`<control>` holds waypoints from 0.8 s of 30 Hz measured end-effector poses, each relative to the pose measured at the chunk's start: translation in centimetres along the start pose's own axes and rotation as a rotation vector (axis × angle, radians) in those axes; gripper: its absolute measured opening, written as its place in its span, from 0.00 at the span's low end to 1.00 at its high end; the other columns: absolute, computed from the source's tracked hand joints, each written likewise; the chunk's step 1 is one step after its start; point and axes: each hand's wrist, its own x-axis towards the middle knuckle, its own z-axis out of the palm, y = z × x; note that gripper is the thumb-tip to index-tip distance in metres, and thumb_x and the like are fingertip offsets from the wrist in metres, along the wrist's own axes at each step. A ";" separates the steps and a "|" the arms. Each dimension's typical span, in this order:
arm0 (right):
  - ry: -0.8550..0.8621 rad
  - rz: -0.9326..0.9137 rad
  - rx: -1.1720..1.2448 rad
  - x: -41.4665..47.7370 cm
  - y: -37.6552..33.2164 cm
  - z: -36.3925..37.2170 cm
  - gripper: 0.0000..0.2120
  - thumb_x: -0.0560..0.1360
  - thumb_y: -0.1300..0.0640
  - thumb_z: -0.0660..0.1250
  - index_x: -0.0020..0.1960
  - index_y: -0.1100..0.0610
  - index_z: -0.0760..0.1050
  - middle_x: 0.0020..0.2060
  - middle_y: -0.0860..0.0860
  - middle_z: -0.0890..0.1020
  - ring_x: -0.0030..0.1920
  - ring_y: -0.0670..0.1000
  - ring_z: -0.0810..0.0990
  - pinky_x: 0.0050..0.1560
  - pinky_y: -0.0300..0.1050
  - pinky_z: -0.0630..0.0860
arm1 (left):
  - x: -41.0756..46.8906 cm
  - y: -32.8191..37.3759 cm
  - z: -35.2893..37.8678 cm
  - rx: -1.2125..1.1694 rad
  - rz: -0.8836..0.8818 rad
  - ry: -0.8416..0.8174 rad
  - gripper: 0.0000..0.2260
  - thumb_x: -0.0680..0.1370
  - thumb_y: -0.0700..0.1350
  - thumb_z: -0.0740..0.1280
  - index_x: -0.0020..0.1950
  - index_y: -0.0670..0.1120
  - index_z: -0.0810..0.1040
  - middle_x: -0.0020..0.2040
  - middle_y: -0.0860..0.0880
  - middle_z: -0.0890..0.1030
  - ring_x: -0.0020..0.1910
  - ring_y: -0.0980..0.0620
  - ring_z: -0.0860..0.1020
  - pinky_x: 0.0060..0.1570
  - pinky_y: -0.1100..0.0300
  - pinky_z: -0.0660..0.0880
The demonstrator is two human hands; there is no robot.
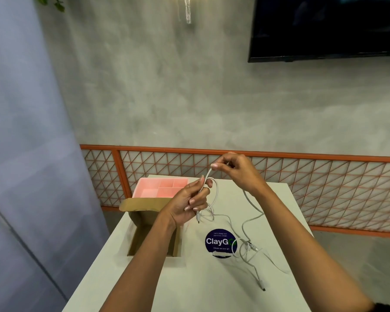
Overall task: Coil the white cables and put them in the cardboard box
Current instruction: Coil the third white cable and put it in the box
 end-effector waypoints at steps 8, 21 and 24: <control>-0.035 0.064 0.115 0.3 0.7 -0.2 0.08 0.74 0.53 0.69 0.46 0.58 0.81 0.35 0.53 0.79 0.34 0.43 0.70 0.36 0.37 0.67 | 0.5 0.7 0.1 -0.084 0.094 0.003 0.15 0.82 0.45 0.54 0.49 0.40 0.78 0.19 0.53 0.65 0.14 0.61 0.60 0.19 0.69 0.61; 0.056 0.262 0.138 -1.1 5.0 3.7 0.15 0.82 0.52 0.56 0.44 0.60 0.73 0.25 0.53 0.68 0.22 0.46 0.65 0.24 0.39 0.65 | 1.5 2.1 2.9 0.074 0.145 0.111 0.14 0.81 0.46 0.56 0.52 0.38 0.77 0.20 0.54 0.62 0.15 0.61 0.57 0.21 0.68 0.58; 0.077 0.347 0.121 -1.2 5.4 4.1 0.16 0.82 0.51 0.56 0.40 0.59 0.72 0.25 0.53 0.70 0.24 0.48 0.66 0.24 0.39 0.67 | 1.5 1.6 2.6 0.100 0.137 0.144 0.14 0.82 0.46 0.54 0.52 0.38 0.76 0.21 0.54 0.63 0.16 0.61 0.57 0.21 0.68 0.60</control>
